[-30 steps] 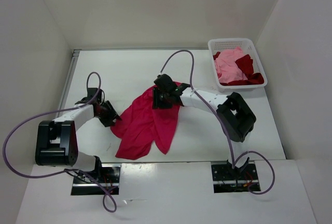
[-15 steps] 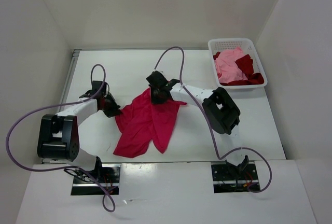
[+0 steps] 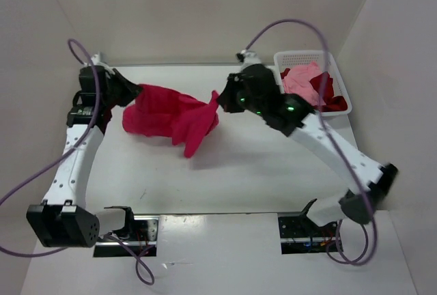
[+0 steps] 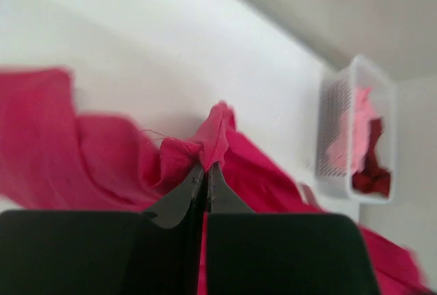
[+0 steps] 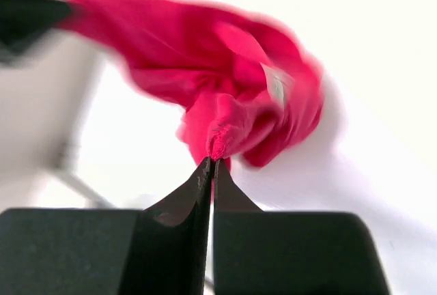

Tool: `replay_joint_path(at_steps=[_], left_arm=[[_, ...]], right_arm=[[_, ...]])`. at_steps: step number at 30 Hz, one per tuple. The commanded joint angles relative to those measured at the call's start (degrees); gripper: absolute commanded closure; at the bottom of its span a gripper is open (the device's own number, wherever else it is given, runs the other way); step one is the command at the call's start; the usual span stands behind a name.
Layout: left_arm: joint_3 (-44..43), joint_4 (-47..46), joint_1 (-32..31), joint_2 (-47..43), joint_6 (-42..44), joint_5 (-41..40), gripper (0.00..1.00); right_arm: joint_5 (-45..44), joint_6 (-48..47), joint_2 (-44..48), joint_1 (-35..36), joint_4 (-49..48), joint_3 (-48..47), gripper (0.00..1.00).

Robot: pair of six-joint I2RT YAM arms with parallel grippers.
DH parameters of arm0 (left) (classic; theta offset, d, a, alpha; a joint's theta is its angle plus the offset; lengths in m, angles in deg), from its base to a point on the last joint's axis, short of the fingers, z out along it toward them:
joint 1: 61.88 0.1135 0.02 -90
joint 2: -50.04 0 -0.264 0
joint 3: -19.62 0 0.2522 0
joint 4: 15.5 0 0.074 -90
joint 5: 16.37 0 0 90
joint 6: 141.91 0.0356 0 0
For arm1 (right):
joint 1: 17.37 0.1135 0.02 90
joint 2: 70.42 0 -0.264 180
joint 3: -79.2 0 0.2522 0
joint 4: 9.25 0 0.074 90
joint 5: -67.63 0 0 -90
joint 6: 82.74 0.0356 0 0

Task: Fold and stack the t-shirts
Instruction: Flatten out the tshirt

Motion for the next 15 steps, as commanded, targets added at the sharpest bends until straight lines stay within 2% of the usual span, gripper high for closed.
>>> replay_joint_path(at_steps=[1,4,8,12,13,15], left_arm=[[-6.56,-0.27,3.75,-5.55,0.13,-1.26,1.0],[-12.71,1.57,5.61,-6.79,0.13,-1.26,1.0],[-18.34,4.91,5.62,-8.03,2.41,-5.12,1.0],[-18.36,6.24,5.62,-9.34,3.03,-7.85,1.0],[-14.87,5.71,5.62,-9.87,3.03,-7.85,0.98],[-9.32,4.75,5.62,-10.57,3.03,-6.9,0.97]], right_arm=[[4.37,-3.52,11.44,-1.72,3.75,-5.65,0.99],[11.32,-4.05,18.3,-3.66,3.22,-7.06,0.98],[14.07,-4.05,24.98,-5.33,2.6,-4.27,0.95],[18.2,-2.3,29.11,-14.0,0.51,10.56,0.95],[19.68,-1.33,29.13,-15.6,-0.72,17.3,0.95],[20.4,1.31,29.13,-18.59,-3.8,23.23,0.95]])
